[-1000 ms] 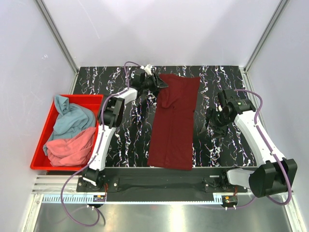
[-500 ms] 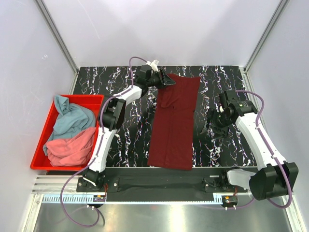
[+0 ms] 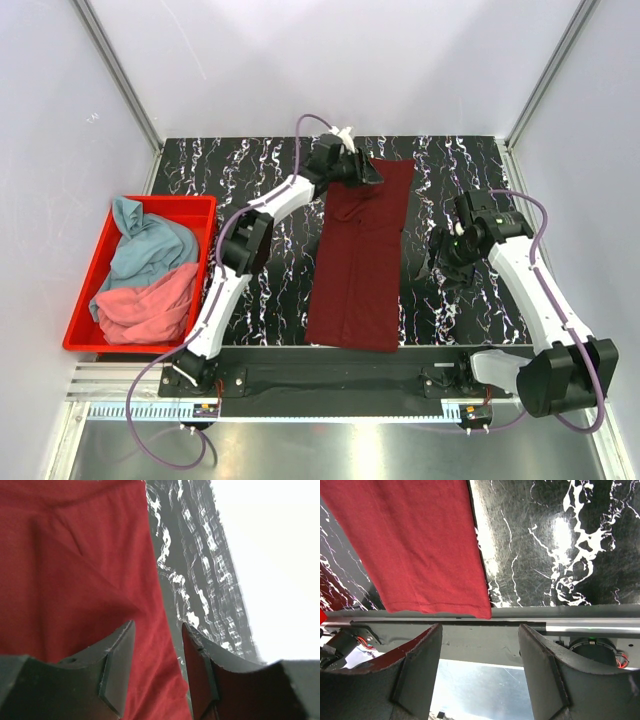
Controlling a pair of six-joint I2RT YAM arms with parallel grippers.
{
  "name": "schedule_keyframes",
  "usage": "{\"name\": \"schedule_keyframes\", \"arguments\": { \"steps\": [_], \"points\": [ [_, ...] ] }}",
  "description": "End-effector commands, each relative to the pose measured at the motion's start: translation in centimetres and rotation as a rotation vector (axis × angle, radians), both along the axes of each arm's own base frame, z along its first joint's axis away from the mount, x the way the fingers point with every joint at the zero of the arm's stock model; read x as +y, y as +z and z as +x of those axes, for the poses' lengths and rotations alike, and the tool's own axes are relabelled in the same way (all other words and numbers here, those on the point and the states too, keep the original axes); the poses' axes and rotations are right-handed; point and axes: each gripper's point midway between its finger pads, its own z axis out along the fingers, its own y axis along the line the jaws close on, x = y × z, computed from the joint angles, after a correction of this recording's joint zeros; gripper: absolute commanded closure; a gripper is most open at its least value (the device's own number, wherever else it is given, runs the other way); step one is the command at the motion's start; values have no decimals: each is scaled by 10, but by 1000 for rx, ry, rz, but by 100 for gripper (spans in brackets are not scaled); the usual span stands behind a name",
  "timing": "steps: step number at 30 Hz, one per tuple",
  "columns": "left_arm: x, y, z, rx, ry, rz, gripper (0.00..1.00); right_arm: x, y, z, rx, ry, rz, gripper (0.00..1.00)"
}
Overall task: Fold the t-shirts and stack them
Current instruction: Fold the tshirt
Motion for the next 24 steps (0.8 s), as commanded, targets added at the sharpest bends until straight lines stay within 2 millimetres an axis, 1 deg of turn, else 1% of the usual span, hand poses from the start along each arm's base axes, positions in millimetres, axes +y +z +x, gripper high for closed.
{"name": "schedule_keyframes", "arguments": {
  "steps": [1,2,3,4,5,6,7,8,9,10,11,12,13,14,15,16,17,18,19,20,21,22,23,24],
  "points": [
    [19,32,5,-116,56,189,52,5,-1,10,-27,19,32,30],
    [25,36,7,-122,69,201,52,6,-5,15,-20,13,31,30],
    [30,45,8,-129,77,202,52,8,-4,28,-47,-3,41,30],
    [40,46,10,-121,87,213,52,10,-11,37,-29,-13,47,31],
    [45,51,10,-125,91,215,53,12,-12,48,-35,-29,64,31],
    [56,39,7,-97,98,234,53,22,-5,68,-76,-46,120,32],
    [62,69,6,-159,106,212,53,27,-4,81,-84,-54,145,33],
    [68,70,3,-170,112,217,53,31,-16,94,-45,-68,160,34],
    [80,74,4,-181,132,220,53,42,-2,118,-92,-72,211,35],
    [91,83,-4,-197,138,215,53,48,-14,133,-62,-77,231,36],
    [97,85,-6,-200,140,215,53,53,-12,148,-71,-96,261,36],
    [103,88,-10,-204,122,201,53,58,4,176,-150,-96,284,35],
    [106,80,-17,-206,90,203,52,60,-7,192,-135,-110,287,34],
    [105,84,-23,-219,59,197,52,62,-5,207,-148,-131,292,31],
    [101,80,-33,-219,-2,186,49,63,13,231,-207,-136,297,29],
    [98,78,-39,-253,-55,189,48,65,-7,246,-167,-152,290,27],
    [98,65,-49,-242,-89,200,47,67,-7,259,-165,-175,296,25],
    [95,59,-55,-247,-115,210,45,69,10,281,-218,-184,303,25],
    [98,51,-56,-259,-129,236,44,69,-11,295,-185,-200,292,23],
    [100,40,-59,-242,-135,255,44,71,-12,305,-184,-223,299,23],
    [101,33,-60,-239,-140,274,43,72,-1,321,-218,-234,306,23],
    [101,29,-61,-237,-143,287,43,74,-23,329,-178,-248,304,22],
    [101,25,-61,-237,-143,300,43,76,-25,336,-167,-273,319,22],
    [101,19,-60,-237,-134,320,43,77,-20,344,-178,-285,331,23]
  ]
}}
